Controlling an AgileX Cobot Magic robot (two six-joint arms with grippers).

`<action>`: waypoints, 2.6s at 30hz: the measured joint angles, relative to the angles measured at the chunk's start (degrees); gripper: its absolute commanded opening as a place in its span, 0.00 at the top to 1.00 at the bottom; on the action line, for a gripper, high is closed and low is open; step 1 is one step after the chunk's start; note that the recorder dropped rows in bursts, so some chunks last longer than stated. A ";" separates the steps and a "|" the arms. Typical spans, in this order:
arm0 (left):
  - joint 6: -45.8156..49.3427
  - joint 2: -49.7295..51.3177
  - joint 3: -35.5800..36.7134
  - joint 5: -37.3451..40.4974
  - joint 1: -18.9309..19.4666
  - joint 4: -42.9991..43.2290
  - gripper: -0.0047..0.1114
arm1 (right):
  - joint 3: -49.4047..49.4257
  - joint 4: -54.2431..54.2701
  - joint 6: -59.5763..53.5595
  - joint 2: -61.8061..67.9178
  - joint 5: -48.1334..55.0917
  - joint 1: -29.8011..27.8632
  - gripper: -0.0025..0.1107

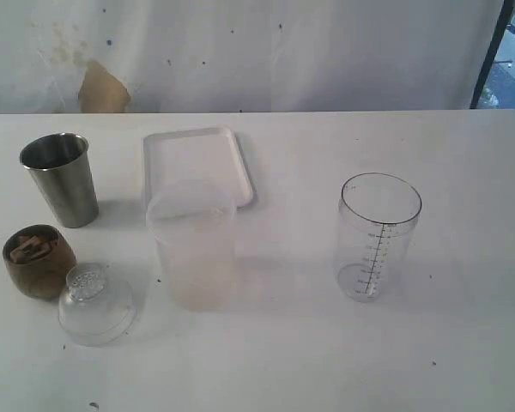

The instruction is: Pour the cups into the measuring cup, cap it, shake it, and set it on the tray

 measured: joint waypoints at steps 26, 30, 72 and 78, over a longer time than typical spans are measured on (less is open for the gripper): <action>4.66 60.43 -0.55 -10.96 0.00 19.71 0.06 | 0.00 0.00 0.00 0.00 0.00 0.00 0.98; 8.18 64.24 -0.69 -14.40 0.00 16.31 0.06 | 0.00 0.00 0.00 0.00 0.00 0.00 0.98; 14.18 94.88 -11.99 -27.04 0.00 13.29 0.06 | 0.00 0.00 0.00 0.00 0.00 0.00 0.98; 14.34 95.15 -12.10 -27.90 0.00 13.40 0.06 | 0.00 0.00 0.00 0.00 0.00 0.00 0.98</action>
